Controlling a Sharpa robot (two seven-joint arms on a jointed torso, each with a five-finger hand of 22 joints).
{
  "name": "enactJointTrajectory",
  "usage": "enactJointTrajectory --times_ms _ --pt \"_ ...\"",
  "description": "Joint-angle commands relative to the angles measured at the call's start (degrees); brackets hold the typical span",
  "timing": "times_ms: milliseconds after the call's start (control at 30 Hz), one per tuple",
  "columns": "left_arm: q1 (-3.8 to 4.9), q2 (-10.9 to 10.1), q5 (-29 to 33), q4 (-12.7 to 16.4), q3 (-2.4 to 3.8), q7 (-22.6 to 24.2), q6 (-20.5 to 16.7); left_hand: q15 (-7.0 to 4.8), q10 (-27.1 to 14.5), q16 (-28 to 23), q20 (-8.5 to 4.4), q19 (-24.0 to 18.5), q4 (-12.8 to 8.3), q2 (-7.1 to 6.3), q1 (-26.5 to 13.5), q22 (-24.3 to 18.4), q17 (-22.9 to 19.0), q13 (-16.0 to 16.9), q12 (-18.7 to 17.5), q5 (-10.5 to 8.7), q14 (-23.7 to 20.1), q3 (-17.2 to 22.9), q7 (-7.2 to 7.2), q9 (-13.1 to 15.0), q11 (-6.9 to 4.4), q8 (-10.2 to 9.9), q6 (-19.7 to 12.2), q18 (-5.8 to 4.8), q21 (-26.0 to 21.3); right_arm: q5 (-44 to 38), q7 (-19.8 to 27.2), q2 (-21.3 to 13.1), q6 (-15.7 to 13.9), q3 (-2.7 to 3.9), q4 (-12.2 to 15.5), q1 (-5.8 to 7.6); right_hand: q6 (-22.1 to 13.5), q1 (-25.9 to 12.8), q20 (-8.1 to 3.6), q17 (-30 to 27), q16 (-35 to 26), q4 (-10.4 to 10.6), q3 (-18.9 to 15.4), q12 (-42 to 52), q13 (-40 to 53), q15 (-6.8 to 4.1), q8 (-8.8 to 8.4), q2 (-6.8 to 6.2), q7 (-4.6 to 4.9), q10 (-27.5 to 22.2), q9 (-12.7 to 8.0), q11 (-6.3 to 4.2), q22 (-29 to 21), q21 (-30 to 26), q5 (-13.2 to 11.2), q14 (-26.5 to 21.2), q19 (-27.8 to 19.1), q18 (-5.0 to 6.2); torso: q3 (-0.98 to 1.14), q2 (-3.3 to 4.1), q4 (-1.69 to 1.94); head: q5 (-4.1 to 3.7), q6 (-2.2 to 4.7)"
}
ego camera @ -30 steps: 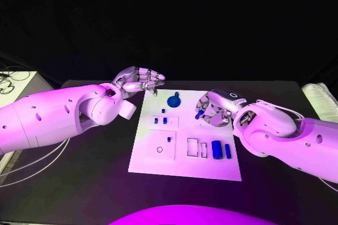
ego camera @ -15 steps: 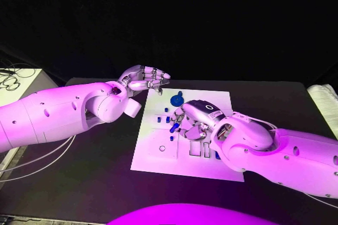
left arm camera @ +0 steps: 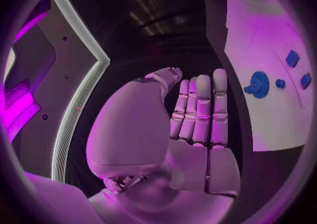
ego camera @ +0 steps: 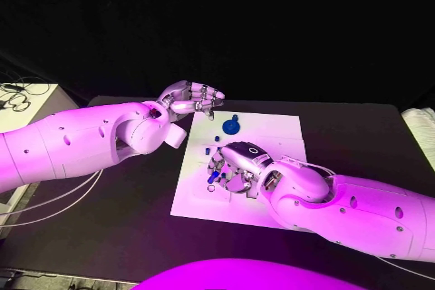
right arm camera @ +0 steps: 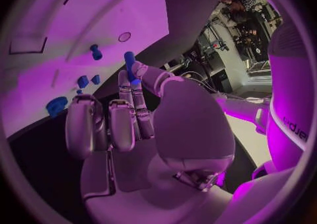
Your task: Assemble the parts on the task board
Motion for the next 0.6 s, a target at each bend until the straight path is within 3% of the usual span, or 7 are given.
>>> enactJointTrajectory --times_ms 33,200,600 --pt "0.05 0.1 0.41 0.14 0.05 0.35 0.91 -0.05 -0.39 -0.35 0.21 0.36 -0.14 0.21 0.3 -0.09 -0.05 -0.07 -0.26 0.23 -0.23 -0.07 0.14 -0.07 -0.06 -0.03 -0.31 0.76 -0.24 -1.53 0.52 0.64 2.12 -0.08 -0.76 -0.48 -0.1 0.48 -0.3 -0.04 0.05 -0.41 -0.03 -0.12 2.28 -0.33 0.37 1.19 0.15 2.27 0.08 -1.97 11.07 -0.23 0.31 2.65 3.42 -0.49 0.11 0.04 0.04 0.27 -0.32" --pt "0.06 0.07 0.41 0.16 0.05 0.33 0.91 -0.05 -0.39 -0.35 0.21 0.36 -0.14 0.21 0.3 -0.09 -0.05 -0.07 -0.26 0.23 -0.23 -0.07 0.14 -0.07 -0.06 -0.03 -0.31 0.76 -0.24 -1.84 0.31 1.0 3.07 -0.2 -1.34 -0.78 -0.16 0.41 -0.29 -0.04 0.05 -0.45 -0.04 -0.18 2.31 -0.3 0.34 1.17 0.16 2.21 0.1 -1.95 11.08 -0.2 0.34 2.65 3.42 -0.5 0.0 -0.01 0.03 0.39 -0.6" --pt "0.06 0.04 0.42 0.17 0.05 0.28 0.94 -0.04 -0.4 -0.35 0.23 0.37 -0.13 0.23 0.26 -0.1 -0.04 -0.07 -0.22 0.23 -0.24 -0.14 0.14 -0.08 -0.05 -0.01 -0.32 0.76 -0.28 -2.49 -0.7 1.35 4.69 -0.39 -1.85 -0.98 -0.25 -0.02 -0.24 -0.03 0.05 -0.39 -0.17 -0.35 2.41 -0.23 0.32 1.1 0.18 2.12 0.2 -1.88 11.08 -0.27 0.3 2.65 3.4 -0.49 0.01 -0.05 -0.1 0.43 -0.93"
